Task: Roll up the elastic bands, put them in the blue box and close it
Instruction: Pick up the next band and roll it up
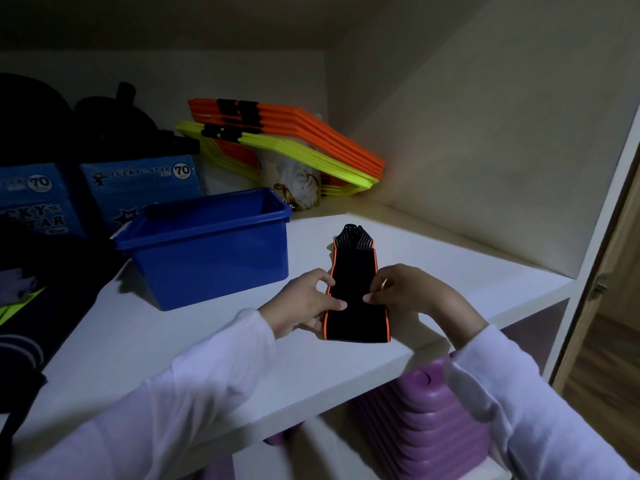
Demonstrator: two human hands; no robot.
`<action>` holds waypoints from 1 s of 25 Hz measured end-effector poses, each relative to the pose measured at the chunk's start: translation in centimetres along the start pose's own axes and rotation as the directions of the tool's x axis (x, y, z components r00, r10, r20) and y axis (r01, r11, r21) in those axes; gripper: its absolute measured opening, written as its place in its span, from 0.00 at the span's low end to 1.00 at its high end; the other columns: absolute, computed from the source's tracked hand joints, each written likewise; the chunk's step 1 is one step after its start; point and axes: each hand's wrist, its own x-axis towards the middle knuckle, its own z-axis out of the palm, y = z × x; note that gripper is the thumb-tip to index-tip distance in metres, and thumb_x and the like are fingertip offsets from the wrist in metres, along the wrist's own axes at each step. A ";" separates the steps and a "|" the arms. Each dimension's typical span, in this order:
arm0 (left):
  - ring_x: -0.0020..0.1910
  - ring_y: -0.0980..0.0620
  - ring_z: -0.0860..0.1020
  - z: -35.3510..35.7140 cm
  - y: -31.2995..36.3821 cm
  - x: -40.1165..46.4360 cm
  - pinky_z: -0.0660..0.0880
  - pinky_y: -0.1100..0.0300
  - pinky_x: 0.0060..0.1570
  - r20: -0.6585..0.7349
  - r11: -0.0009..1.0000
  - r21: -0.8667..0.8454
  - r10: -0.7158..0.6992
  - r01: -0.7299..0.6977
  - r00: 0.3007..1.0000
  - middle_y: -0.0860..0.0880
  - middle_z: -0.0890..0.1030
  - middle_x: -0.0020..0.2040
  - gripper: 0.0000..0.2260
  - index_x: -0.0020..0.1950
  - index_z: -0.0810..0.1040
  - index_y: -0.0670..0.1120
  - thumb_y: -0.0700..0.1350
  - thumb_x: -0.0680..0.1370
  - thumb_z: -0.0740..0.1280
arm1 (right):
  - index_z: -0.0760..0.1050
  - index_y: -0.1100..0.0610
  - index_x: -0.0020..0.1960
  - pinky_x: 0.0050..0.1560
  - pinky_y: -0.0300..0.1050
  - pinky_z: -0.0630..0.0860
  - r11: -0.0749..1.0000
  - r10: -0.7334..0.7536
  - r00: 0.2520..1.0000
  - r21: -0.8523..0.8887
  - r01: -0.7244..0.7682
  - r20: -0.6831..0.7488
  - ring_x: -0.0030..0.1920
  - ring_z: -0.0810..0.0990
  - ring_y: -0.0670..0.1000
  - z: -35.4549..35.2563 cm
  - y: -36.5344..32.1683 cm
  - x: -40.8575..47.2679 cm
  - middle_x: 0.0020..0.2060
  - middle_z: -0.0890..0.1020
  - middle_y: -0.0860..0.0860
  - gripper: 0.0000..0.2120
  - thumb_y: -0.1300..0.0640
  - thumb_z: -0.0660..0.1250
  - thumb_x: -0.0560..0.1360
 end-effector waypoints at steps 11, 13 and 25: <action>0.47 0.58 0.73 -0.3 -0.1 0.6 0.65 0.77 0.43 0.141 0.719 0.538 0.439 -0.441 0.888 0.53 0.76 0.47 0.08 0.49 0.82 0.46 0.39 0.74 0.66 | 0.80 0.60 0.54 0.48 0.35 0.68 0.937 -0.296 0.955 -0.201 0.287 -0.017 0.47 0.74 0.49 0.2 -0.7 -1.2 0.53 0.80 0.55 0.10 0.62 0.63 0.75; 0.48 0.58 0.73 -0.5 0.0 0.6 0.65 0.78 0.43 0.170 0.699 0.559 0.431 -0.447 0.886 0.53 0.76 0.48 0.08 0.51 0.82 0.47 0.40 0.74 0.67 | 0.79 0.57 0.54 0.56 0.42 0.71 0.957 -0.233 0.971 -0.167 0.237 0.041 0.53 0.77 0.50 -0.2 -1.1 -1.8 0.54 0.80 0.53 0.12 0.52 0.67 0.74; 0.57 0.58 0.68 -0.8 -0.2 -0.6 0.64 0.74 0.49 0.294 0.643 0.631 0.320 -0.434 0.901 0.58 0.68 0.57 0.24 0.62 0.71 0.53 0.49 0.68 0.74 | 0.67 0.50 0.65 0.59 0.43 0.71 0.935 -0.112 0.975 -0.311 0.168 0.192 0.58 0.72 0.48 -0.1 -1.9 -3.9 0.60 0.71 0.46 0.32 0.47 0.74 0.65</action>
